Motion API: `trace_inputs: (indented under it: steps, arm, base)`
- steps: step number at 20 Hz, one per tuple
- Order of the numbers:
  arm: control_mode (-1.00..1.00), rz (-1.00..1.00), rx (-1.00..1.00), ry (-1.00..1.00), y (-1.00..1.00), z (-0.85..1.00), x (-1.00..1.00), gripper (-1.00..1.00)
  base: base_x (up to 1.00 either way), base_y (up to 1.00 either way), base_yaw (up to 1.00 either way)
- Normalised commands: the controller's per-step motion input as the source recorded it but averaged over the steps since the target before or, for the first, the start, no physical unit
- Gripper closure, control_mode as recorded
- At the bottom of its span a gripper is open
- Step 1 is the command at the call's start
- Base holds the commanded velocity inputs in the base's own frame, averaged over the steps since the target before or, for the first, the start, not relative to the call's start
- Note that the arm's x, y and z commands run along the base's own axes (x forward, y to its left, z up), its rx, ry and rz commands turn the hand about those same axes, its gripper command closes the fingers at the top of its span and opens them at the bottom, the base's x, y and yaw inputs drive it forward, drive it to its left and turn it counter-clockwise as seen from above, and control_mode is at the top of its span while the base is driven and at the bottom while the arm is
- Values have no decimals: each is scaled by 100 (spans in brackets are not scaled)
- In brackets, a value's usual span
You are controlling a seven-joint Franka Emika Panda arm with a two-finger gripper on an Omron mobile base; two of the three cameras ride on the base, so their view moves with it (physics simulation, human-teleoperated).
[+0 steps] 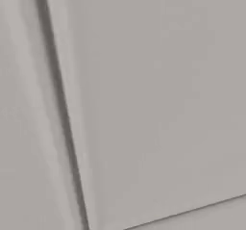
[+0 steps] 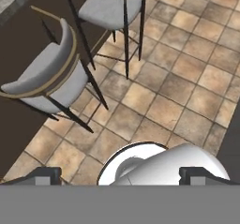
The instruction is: Place two dumplings into each of the tupperware containers and then place the containers in the fridge.
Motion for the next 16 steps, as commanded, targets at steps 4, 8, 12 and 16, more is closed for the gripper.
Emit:
trace_inputs:
  steps: [4,8,12,16]
  arm:
    - [100,0,0,0,0,0,0,-100]
    - [100,0,0,0,0,0,0,-100]
    - [100,0,0,0,0,0,0,-100]
    - [100,0,0,0,0,0,0,-100]
  base:
    - [28,56,15]
    - [34,27,26]
    - [7,36,28]
    - [2,51,24]
